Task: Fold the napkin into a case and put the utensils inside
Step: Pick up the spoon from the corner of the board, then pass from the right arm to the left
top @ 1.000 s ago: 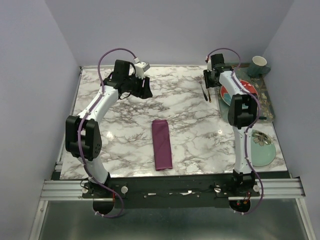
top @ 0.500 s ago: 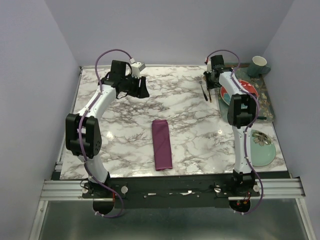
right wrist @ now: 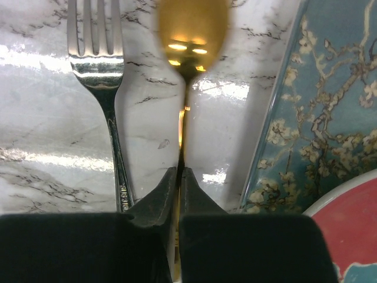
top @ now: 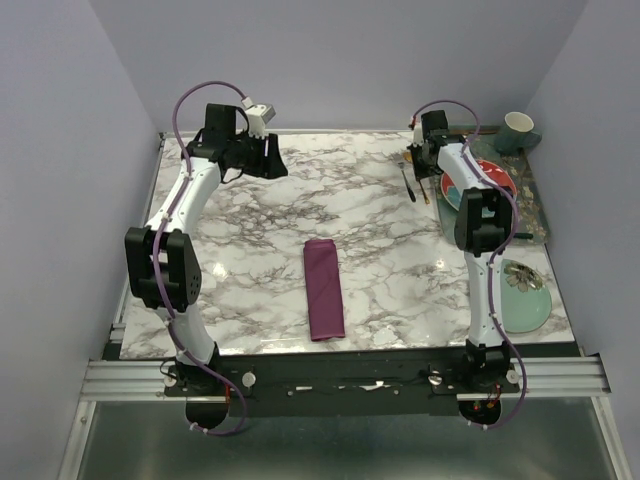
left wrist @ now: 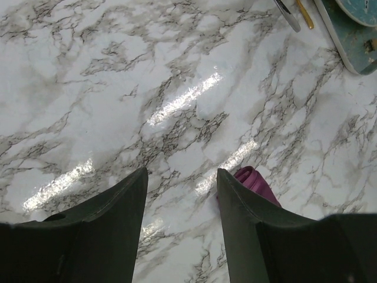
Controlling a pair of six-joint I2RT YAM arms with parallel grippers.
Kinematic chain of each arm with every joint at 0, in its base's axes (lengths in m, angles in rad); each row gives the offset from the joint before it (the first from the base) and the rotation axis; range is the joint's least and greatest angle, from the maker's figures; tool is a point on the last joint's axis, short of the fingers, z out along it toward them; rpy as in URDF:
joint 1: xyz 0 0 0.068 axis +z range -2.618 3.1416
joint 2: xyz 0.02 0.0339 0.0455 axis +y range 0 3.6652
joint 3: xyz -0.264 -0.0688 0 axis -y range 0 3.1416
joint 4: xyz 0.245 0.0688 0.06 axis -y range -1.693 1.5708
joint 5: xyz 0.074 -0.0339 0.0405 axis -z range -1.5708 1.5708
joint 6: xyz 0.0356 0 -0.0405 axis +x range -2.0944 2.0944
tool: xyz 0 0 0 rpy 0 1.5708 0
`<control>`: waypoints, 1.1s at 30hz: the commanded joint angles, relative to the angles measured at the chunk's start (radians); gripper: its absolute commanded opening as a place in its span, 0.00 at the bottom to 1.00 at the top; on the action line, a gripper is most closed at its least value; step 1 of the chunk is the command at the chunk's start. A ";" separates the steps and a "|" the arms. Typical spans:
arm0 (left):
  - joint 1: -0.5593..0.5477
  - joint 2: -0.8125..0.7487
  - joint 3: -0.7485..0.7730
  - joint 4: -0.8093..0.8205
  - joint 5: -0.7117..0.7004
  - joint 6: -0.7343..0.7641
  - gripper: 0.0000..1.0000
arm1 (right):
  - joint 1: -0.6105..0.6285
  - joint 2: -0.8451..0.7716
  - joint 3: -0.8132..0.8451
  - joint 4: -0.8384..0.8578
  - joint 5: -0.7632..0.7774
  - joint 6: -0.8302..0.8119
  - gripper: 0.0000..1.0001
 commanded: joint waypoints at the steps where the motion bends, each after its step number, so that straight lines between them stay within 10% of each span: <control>1: 0.001 -0.033 0.000 -0.035 0.017 -0.009 0.61 | -0.007 0.027 0.031 -0.026 -0.038 -0.010 0.01; 5: 0.004 -0.059 0.018 -0.032 0.002 -0.001 0.71 | -0.008 -0.032 0.054 -0.033 -0.103 -0.035 0.01; 7: 0.013 -0.085 0.034 -0.015 -0.007 0.002 0.99 | -0.008 -0.124 0.048 -0.015 -0.132 -0.041 0.01; 21: 0.102 -0.513 -0.404 0.606 0.375 0.181 0.99 | 0.000 -0.599 -0.055 -0.300 -1.081 -0.075 0.01; 33: -0.113 -0.681 -0.388 0.169 0.538 0.724 0.88 | 0.119 -0.902 -0.425 -0.671 -1.270 -0.385 0.01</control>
